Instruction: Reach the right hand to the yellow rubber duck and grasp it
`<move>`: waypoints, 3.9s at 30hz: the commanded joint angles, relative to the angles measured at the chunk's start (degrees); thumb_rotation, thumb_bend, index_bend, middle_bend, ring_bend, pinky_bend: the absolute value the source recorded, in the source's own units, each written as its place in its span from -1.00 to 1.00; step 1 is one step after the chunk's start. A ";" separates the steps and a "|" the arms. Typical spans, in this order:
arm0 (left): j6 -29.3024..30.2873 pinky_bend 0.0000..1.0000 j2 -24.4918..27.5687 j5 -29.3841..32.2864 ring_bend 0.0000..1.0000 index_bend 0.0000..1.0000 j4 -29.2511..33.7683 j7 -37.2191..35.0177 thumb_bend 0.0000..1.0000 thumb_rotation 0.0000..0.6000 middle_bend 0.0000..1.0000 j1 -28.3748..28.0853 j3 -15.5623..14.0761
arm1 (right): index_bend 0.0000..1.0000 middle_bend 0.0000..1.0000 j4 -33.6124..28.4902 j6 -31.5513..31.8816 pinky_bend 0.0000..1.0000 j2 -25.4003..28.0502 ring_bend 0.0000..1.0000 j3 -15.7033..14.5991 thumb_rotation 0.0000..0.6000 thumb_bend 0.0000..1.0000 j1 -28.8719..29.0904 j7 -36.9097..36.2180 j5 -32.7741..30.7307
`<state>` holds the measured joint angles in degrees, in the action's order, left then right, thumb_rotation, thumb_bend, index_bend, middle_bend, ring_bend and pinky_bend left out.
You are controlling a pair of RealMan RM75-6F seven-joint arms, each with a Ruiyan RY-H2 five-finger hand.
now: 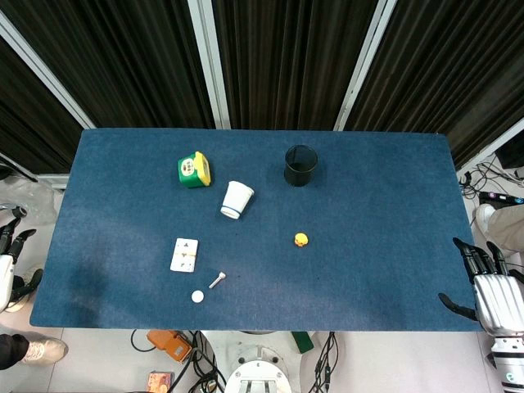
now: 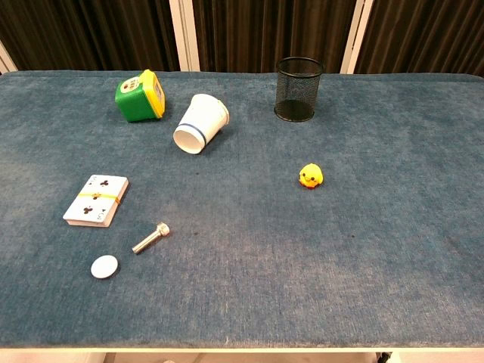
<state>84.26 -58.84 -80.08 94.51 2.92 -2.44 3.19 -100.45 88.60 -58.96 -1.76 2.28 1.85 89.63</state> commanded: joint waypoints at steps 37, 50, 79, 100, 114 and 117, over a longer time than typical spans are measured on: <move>-1.08 -0.62 0.39 2.21 -0.89 -0.66 0.75 0.31 -0.40 1.00 -0.99 -0.06 0.40 | -0.37 -0.58 11.35 -23.34 -0.63 -10.25 -0.52 6.02 1.00 -0.45 15.47 -6.04 -4.15; -1.16 -0.62 0.50 2.25 -0.89 -0.66 0.74 0.48 -0.40 1.00 -0.99 -0.02 0.29 | -0.22 -0.58 22.77 -32.70 -0.62 -22.53 -0.52 8.84 1.00 -0.45 24.56 -7.76 -7.35; -1.89 -0.62 0.16 1.54 -0.89 -0.66 0.38 1.56 -0.40 1.00 -0.99 -0.52 -0.25 | -0.03 -0.58 37.38 -38.36 -0.60 -37.46 -0.50 10.20 1.00 -0.34 35.55 -15.10 -7.58; -2.15 -0.62 -0.04 1.48 -0.89 -0.66 0.14 1.83 -0.40 1.00 -0.99 -0.74 -0.35 | 0.05 -0.58 39.81 -40.34 -0.60 -40.27 -0.50 9.50 1.00 -0.27 38.81 -16.91 -8.04; -2.20 -0.62 0.02 1.57 -0.89 -0.66 0.00 1.83 -0.40 1.00 -0.99 -0.78 -0.34 | 0.25 -0.56 42.19 -40.94 -0.55 -41.67 -0.45 9.57 1.00 -0.09 40.30 -17.92 -8.40; -2.22 -0.62 0.04 1.63 -0.89 -0.66 0.03 1.91 -0.40 1.00 -0.99 -0.76 -0.37 | 0.33 -0.54 42.60 -39.38 -0.53 -41.99 -0.42 9.76 1.00 0.02 40.08 -18.53 -8.07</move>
<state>82.05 -58.80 -78.45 94.53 4.84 -3.20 2.81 -58.07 48.62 -100.78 7.89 42.48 -16.38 81.39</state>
